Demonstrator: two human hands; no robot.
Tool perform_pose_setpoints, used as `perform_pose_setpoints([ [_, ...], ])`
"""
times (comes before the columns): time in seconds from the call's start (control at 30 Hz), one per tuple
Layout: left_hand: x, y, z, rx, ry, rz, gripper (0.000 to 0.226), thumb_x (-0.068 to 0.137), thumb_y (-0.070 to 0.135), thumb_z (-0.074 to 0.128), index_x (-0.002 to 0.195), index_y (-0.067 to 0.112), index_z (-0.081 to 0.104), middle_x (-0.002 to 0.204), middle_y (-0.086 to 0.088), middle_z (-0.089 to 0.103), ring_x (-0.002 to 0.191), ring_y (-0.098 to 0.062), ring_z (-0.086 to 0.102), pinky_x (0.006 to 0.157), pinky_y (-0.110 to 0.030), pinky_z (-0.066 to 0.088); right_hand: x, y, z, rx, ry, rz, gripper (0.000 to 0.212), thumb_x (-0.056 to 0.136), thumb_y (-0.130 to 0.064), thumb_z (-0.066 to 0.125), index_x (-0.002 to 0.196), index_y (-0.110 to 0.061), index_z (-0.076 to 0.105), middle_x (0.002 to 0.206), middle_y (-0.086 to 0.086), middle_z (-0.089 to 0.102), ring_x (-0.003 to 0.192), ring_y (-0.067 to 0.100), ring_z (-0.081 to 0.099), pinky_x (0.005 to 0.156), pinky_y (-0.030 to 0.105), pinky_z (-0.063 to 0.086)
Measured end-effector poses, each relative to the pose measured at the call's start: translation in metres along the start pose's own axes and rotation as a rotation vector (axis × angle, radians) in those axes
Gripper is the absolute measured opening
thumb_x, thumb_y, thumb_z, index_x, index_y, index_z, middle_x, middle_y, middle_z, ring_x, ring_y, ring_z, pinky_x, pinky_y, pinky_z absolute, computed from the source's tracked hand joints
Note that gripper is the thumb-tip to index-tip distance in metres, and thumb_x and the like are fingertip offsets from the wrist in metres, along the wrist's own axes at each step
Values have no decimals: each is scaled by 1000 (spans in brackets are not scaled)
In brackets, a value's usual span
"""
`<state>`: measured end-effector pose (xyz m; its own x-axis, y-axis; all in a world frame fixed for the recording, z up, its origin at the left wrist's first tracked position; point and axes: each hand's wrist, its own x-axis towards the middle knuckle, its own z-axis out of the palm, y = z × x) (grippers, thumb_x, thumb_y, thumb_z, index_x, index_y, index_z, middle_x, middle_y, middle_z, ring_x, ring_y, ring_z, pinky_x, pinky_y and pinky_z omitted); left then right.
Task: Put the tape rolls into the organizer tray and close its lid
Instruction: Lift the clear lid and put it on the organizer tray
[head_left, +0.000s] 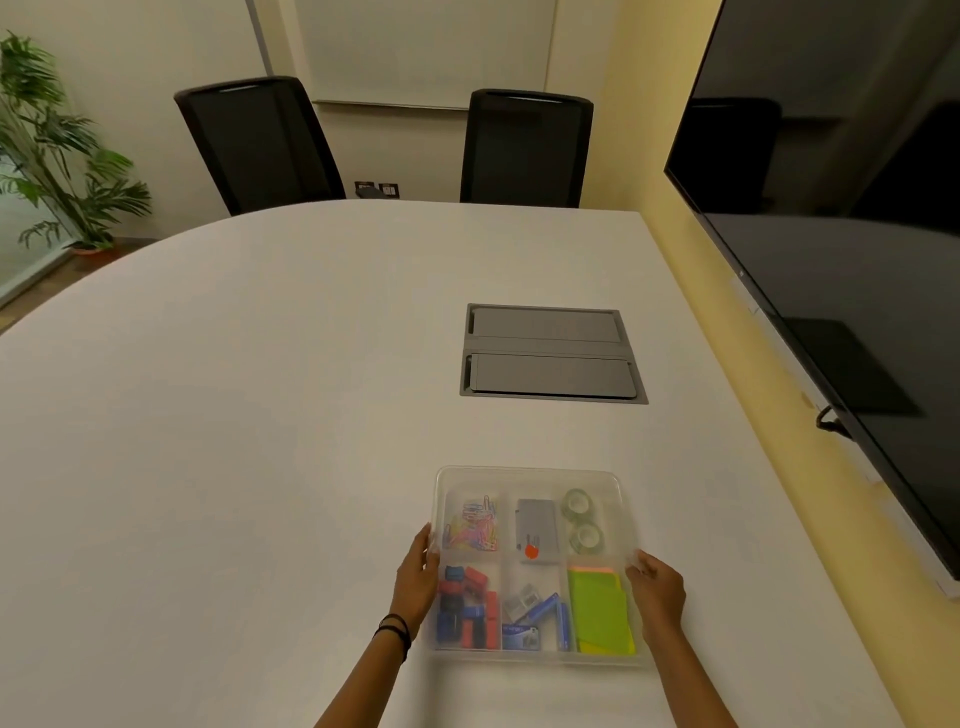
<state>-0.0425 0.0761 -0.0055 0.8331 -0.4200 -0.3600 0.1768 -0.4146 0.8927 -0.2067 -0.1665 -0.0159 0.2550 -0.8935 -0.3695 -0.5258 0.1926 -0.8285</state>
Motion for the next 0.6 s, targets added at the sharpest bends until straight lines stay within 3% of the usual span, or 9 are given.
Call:
perform_pose_setpoints([
  [0.23, 9, -5, -2, 56, 43, 14, 31, 100, 15, 40, 130, 11, 43, 130, -14, 56, 101, -22, 56, 95, -44, 48, 0, -1, -2, -91, 19, -18, 34, 85, 1, 58, 119, 5, 58, 120, 24, 63, 108, 37, 59, 90, 38, 47],
  [0.4, 26, -5, 0, 118, 154, -84, 37, 101, 23, 35, 133, 7, 46, 135, -15, 52, 121, -35, 51, 103, -48, 41, 0, -12, 7, -238, 76, -246, 40, 89, -2, 57, 127, 3, 49, 130, 28, 49, 121, 42, 45, 101, 50, 41],
  [0.47, 36, 1, 0, 103, 155, -85, 33, 101, 23, 33, 114, 5, 57, 115, -14, 62, 107, -33, 57, 96, -46, 46, 6, -19, 8, -268, 87, -366, 38, 89, 1, 56, 126, 4, 50, 131, 26, 48, 124, 40, 43, 102, 48, 40],
  [0.53, 46, 9, -1, 60, 136, -80, 33, 101, 21, 33, 85, 3, 55, 88, -11, 61, 85, -27, 56, 78, -39, 47, 15, -26, 9, -307, 68, -444, 37, 89, 0, 55, 126, 3, 50, 135, 23, 46, 128, 37, 40, 103, 46, 40],
  [0.6, 58, 17, -2, 16, 128, -93, 29, 100, 17, 35, 78, 8, 52, 81, -12, 57, 77, -24, 51, 70, -34, 41, 25, -32, 12, -368, 16, -482, 38, 91, -3, 53, 129, 1, 48, 141, 20, 42, 132, 35, 36, 107, 45, 38],
])
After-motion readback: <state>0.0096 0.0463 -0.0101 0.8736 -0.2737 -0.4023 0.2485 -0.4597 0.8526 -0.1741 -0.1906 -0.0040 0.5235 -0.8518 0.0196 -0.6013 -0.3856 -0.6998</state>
